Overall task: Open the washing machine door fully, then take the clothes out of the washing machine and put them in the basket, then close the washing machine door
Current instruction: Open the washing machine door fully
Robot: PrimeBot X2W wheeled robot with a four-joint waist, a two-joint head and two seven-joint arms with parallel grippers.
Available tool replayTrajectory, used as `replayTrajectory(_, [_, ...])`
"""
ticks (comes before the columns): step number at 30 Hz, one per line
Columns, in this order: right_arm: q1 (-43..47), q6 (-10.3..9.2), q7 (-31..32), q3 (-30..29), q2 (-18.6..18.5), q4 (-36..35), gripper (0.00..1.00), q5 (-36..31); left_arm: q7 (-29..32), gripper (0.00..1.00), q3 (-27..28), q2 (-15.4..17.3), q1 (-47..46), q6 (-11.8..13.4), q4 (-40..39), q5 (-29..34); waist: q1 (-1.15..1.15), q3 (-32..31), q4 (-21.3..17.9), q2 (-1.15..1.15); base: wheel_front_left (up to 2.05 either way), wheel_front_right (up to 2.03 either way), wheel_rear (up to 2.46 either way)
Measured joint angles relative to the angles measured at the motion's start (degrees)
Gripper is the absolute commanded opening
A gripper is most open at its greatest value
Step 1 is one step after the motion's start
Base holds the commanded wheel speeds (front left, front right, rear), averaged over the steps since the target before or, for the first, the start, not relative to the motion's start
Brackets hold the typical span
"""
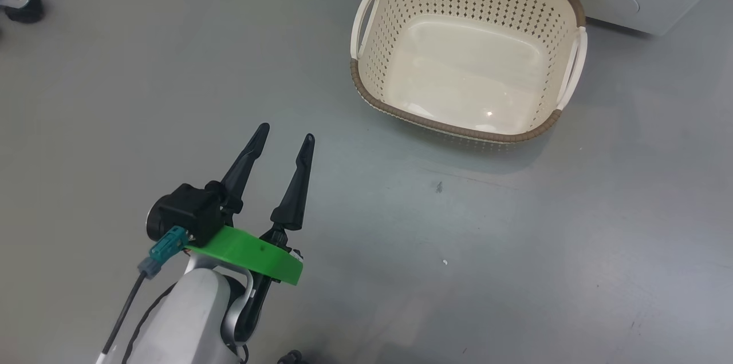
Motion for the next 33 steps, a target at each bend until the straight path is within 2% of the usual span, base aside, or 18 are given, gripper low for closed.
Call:
replayTrajectory(18, [-2.7, 0.0, 9.9, 0.7, -1.2, 5.0, 0.0, 2.2, 0.0, 1.0, -0.1, -0.1, 0.0, 0.0, 0.5, -0.1, 0.0, -0.7, -0.6, 0.0, 0.0, 0.0, 0.0])
replayTrajectory(33, [-2.9, -0.01, 14.2, 0.6, -0.9, 8.3, 0.0, 3.4, 0.0, 1.0, 0.2, -0.1, 0.0, 0.0, 0.9, -0.1, 0.0, -1.6, -1.1, 0.0, 0.0, 0.0, 0.0])
